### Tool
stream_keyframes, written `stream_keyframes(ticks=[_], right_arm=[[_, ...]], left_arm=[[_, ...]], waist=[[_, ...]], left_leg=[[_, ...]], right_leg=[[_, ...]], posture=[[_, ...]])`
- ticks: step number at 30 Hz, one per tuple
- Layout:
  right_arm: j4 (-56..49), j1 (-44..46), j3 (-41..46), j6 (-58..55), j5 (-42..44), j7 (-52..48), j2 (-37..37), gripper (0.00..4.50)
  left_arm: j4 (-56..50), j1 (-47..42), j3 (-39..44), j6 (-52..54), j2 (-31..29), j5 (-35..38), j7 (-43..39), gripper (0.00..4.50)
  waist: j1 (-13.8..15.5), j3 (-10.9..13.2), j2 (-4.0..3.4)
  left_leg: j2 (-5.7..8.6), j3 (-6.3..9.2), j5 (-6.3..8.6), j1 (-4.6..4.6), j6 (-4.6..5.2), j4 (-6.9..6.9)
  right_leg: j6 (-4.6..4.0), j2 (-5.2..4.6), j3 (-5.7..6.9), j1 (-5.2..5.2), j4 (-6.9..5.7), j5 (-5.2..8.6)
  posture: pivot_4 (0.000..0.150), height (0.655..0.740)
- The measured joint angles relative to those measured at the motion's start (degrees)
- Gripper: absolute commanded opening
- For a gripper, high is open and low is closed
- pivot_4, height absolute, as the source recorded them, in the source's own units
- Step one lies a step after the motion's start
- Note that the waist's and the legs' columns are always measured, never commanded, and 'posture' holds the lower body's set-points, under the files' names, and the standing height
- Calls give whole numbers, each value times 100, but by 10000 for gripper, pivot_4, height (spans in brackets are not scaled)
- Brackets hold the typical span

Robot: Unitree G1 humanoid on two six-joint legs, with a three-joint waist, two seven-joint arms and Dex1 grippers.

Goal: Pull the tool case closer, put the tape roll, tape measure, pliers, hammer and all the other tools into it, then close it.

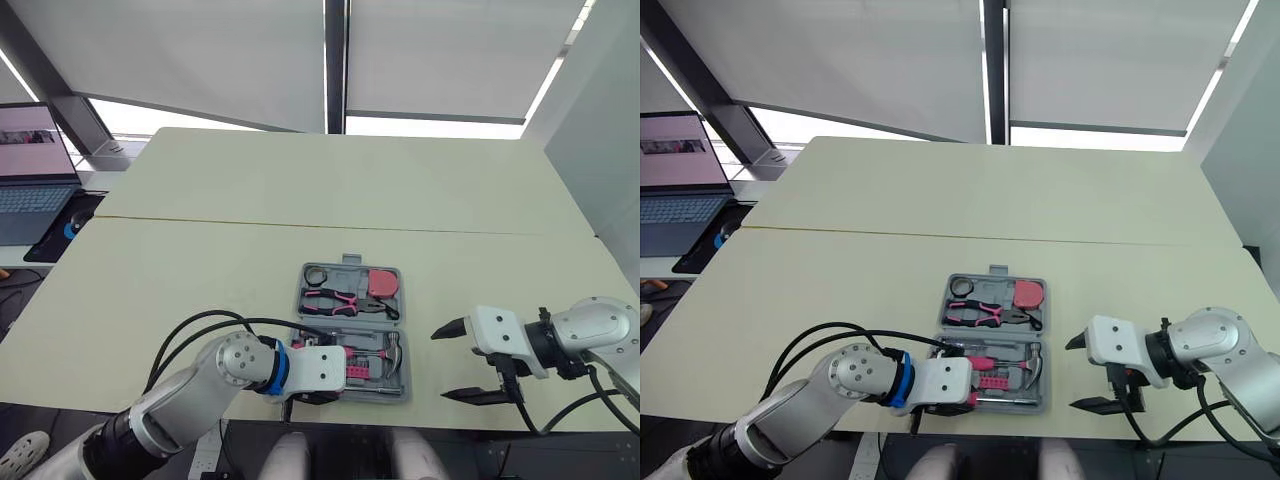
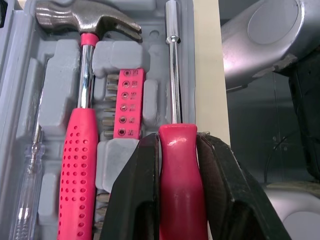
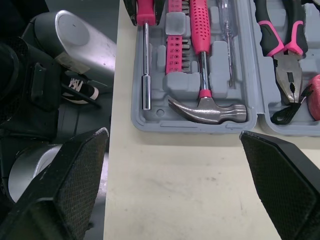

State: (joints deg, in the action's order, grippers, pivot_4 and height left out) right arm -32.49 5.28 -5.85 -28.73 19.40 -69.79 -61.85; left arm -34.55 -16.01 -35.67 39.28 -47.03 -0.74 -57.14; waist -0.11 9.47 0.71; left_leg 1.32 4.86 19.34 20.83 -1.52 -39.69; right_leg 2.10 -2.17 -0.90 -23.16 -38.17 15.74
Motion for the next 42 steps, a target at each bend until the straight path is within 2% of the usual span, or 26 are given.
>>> stream_keyframes(ticks=[5, 11, 37, 39, 42], right_arm=[[-12, 54, -5, -73, 16, 2, 24, 45000], [-12, 109, -96, -91, 16, 5, 71, 45000], [-17, 160, -168, -147, -6, 113, 73, 45000], [-17, 185, -175, -147, -7, 114, 72, 45000], [-17, 210, -178, -149, -7, 116, 72, 45000]], left_arm=[[241, -7, 0, -265, -92, -160, -90, 7412], [387, -17, 0, -450, 68, -281, -99, 7412], [582, -60, 7, -368, 465, -490, -330, 7412], [563, -61, 23, -229, 493, -442, -330, 14784], [517, -63, 114, -133, 519, -309, -384, 22618]], waist=[[1, 0, 0], [1, 0, 0], [-1, -1, -1], [-1, -1, 0], [-1, -1, 0]], left_leg=[[0, 1, 0, 0, 0, -1], [1, -1, 0, 0, 0, -2], [1, -2, 0, -1, 1, -5], [1, -3, 0, -1, 1, -5], [2, -3, 0, -1, 1, -6]], right_leg=[[0, 0, 0, 0, 0, 0], [1, 0, 1, 0, -1, 0], [1, 1, 2, 0, -7, 0], [1, 1, 3, 0, -8, 0], [1, 1, 2, 0, -8, 0]], posture=[[1500, 7400], [1500, 7400], [1500, 7400], [1500, 7400], [1500, 7400]])
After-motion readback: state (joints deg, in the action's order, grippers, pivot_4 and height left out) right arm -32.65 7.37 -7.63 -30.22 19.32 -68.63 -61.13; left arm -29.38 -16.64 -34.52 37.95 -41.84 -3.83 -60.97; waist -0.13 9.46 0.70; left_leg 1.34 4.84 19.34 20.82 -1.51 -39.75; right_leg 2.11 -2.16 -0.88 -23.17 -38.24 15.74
